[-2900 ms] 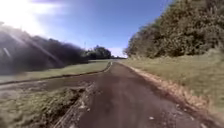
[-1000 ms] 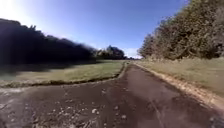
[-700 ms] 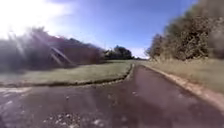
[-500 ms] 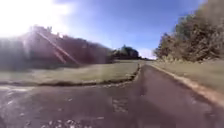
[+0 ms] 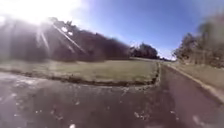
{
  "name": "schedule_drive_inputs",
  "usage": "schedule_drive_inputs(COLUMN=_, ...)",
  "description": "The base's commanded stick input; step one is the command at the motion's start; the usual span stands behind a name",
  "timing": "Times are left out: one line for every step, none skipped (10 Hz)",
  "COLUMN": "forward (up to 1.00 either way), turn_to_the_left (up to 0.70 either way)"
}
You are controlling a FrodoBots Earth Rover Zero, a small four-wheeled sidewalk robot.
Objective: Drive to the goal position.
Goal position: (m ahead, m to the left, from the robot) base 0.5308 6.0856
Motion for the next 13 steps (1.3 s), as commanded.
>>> schedule_drive_inputs(forward=0.50, turn_to_the_left=0.55)
schedule_drive_inputs(forward=0.15, turn_to_the_left=0.76)
schedule_drive_inputs(forward=0.00, turn_to_the_left=0.85)
schedule_drive_inputs(forward=0.00, turn_to_the_left=0.85)
schedule_drive_inputs(forward=0.00, turn_to_the_left=0.85)
schedule_drive_inputs(forward=0.00, turn_to_the_left=0.85)
schedule_drive_inputs(forward=0.00, turn_to_the_left=0.85)
schedule_drive_inputs(forward=0.00, turn_to_the_left=0.85)
schedule_drive_inputs(forward=0.00, turn_to_the_left=0.85)
schedule_drive_inputs(forward=0.00, turn_to_the_left=0.85)
schedule_drive_inputs(forward=0.00, turn_to_the_left=0.85)
schedule_drive_inputs(forward=0.00, turn_to_the_left=0.85)
schedule_drive_inputs(forward=0.00, turn_to_the_left=0.46)
